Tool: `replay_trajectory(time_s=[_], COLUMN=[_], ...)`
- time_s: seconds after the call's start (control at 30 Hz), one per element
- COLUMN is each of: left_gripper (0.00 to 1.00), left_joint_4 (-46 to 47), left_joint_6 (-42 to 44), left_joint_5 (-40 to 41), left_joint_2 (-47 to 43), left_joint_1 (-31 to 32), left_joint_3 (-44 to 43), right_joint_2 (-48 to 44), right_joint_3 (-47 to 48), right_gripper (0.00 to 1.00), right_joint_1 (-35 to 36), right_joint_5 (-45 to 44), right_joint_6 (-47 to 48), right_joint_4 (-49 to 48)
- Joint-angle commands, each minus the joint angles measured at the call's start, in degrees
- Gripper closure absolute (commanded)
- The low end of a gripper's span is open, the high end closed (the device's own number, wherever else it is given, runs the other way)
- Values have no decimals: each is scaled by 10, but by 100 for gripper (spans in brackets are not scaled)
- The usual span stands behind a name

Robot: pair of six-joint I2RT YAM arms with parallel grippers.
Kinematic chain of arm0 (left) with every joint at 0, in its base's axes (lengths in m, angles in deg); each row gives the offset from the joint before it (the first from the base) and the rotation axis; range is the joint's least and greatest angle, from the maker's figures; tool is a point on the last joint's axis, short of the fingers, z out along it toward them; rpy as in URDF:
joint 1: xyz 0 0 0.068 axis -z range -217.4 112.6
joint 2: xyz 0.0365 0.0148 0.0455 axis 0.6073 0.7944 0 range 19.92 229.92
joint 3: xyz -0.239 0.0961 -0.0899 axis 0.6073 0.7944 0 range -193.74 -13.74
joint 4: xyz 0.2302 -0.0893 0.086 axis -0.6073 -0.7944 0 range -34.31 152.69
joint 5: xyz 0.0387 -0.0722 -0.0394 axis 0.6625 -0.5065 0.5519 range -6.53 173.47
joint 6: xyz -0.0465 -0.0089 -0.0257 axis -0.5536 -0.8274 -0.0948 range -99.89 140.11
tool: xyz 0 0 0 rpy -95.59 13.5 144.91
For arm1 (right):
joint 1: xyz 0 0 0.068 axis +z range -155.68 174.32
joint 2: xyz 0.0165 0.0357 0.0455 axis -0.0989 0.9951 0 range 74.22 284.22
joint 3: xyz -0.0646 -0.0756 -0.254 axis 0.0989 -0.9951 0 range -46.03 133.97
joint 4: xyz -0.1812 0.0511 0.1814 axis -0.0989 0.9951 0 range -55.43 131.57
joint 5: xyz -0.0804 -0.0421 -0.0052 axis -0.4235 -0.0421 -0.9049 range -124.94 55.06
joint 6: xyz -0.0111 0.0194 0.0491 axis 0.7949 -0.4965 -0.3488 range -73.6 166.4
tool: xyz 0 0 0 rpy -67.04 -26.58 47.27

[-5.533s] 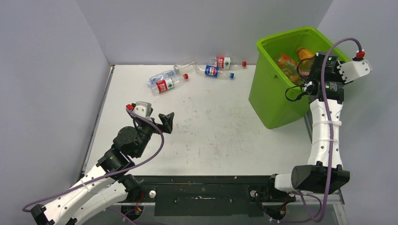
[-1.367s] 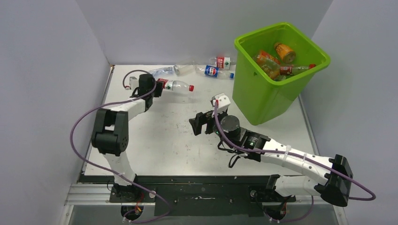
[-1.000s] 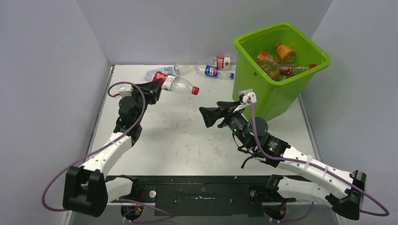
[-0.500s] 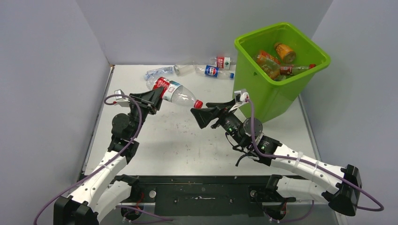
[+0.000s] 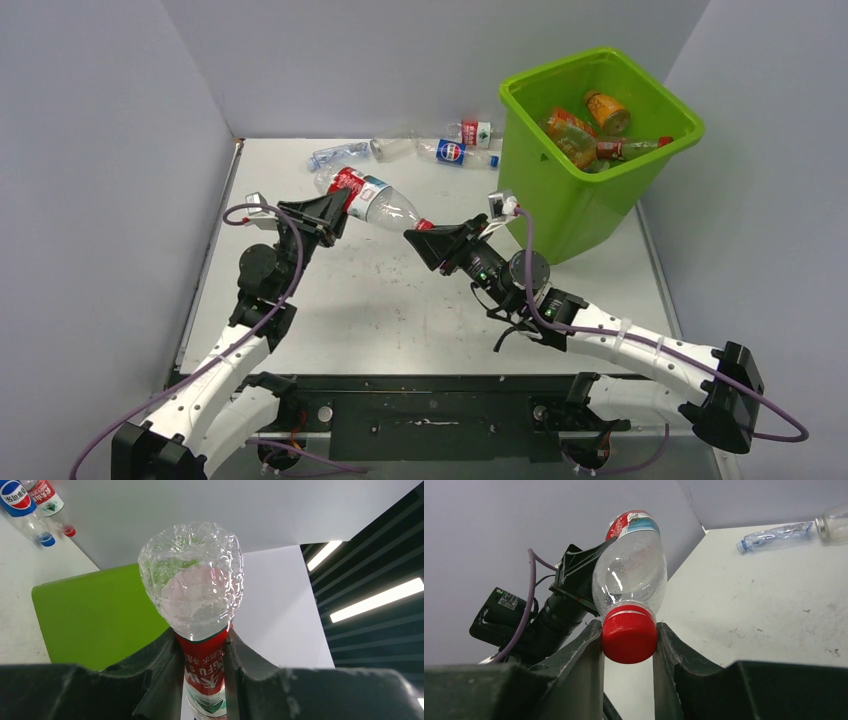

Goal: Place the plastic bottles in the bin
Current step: Pick up the plastic bottle at the center of the board, then place the plastic bottle in the trash bin.

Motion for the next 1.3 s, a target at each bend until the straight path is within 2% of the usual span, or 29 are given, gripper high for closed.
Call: replay_trajectory(time_s=[0.0, 0.1, 0.2, 0.3, 0.47, 0.63, 0.7, 0.8, 0.9, 1.0, 1.1, 1.27], left_gripper=[90, 47, 1, 4, 4, 4, 4, 4, 4, 4, 4, 4], left_joint_4=[6, -21, -84, -147, -239, -310, -312, -312, -304, -279, -264, -290], left_joint_6=[11, 22, 46, 87, 203, 378, 440, 530, 590, 605, 597, 572], left_joint_5=[-10, -11, 5, 32, 69, 147, 177, 222, 283, 321, 319, 307], left_joint_2=[-18, -28, -47, -73, -118, -124, -124, -125, -131, -142, -146, -124], left_joint_1=[6, 6, 4, -5, -27, -28, -28, -27, -24, -24, -25, -28], left_joint_3=[-5, -7, -17, -25, -45, -101, -115, -133, -126, -89, -52, -51], right_joint_2=[-6, -21, -34, -46, -43, -30, -21, -16, -10, 21, 53, 77], right_joint_3=[5, 23, 69, 142, 311, 415, 430, 428, 433, 469, 494, 496], right_gripper=[93, 95, 95, 95, 95, 95, 95, 95, 95, 95, 95, 95], right_joint_1=[-7, -6, -3, -2, 0, -1, -2, -17, -68, -143, -234, -290], right_joint_5=[9, -2, -12, -48, -185, -388, -485, -561, -553, -487, -399, -359], right_joint_6=[-1, 29, 85, 157, 282, 365, 397, 422, 389, 321, 262, 225], right_joint_4=[-36, 0, 80, 185, 356, 424, 430, 429, 464, 531, 571, 556])
